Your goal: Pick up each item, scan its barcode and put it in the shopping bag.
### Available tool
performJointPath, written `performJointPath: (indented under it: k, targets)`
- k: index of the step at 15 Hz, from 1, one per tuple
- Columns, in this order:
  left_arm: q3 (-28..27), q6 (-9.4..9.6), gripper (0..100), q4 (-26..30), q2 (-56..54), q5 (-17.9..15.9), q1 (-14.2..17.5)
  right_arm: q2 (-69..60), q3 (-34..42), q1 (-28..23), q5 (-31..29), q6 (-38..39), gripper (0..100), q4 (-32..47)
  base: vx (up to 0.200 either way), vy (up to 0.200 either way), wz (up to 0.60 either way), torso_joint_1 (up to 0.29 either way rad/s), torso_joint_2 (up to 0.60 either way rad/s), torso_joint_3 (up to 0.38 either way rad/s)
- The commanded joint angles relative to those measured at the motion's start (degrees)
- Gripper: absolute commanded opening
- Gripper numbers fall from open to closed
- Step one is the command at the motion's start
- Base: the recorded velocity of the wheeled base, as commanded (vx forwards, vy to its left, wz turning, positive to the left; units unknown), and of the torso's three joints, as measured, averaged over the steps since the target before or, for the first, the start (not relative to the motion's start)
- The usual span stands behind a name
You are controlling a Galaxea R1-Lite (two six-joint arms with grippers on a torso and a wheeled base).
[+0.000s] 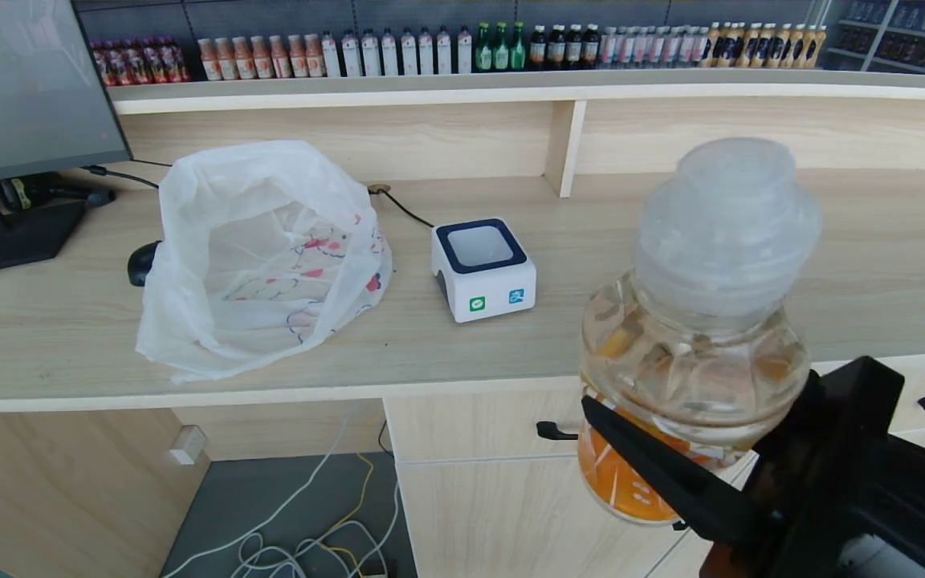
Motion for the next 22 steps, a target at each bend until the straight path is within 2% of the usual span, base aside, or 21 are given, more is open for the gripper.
performJointPath:
  k: [1,6,8,10,18,22]
  targets:
    - [0.0,0.0,100,0.0,0.0,0.0,0.0,4.0,-8.3,-3.4,-3.2,4.7,0,0.0,0.0,0.0,0.0,0.0,0.0,0.0]
    - [0.0,0.0,100,0.0,0.0,0.0,0.0,7.1,-9.5,-20.1,-2.3,18.9,0,-0.1,0.0,0.0,0.0,0.0,0.0,0.0]
    - [0.0,0.0,100,0.0,0.0,0.0,0.0,7.8,-10.4,-23.0,-1.3,23.1,0,-0.1,0.0,0.0,0.0,0.0,0.0,0.0]
    - [0.0,0.0,100,0.0,0.0,0.0,0.0,7.7,-11.2,-23.6,-1.3,25.7,0,-0.2,0.0,0.0,0.0,0.0,0.0,0.0]
    - [0.0,0.0,100,0.0,0.0,0.0,0.0,9.2,-12.7,-23.5,0.4,27.3,0,-2.4,0.0,0.0,0.0,0.0,0.0,0.0]
    - [0.0,-0.09,100,0.0,0.0,0.0,0.0,12.0,-21.3,-23.5,0.2,27.1,0,-3.1,0.0,0.0,0.0,0.0,0.0,0.0]
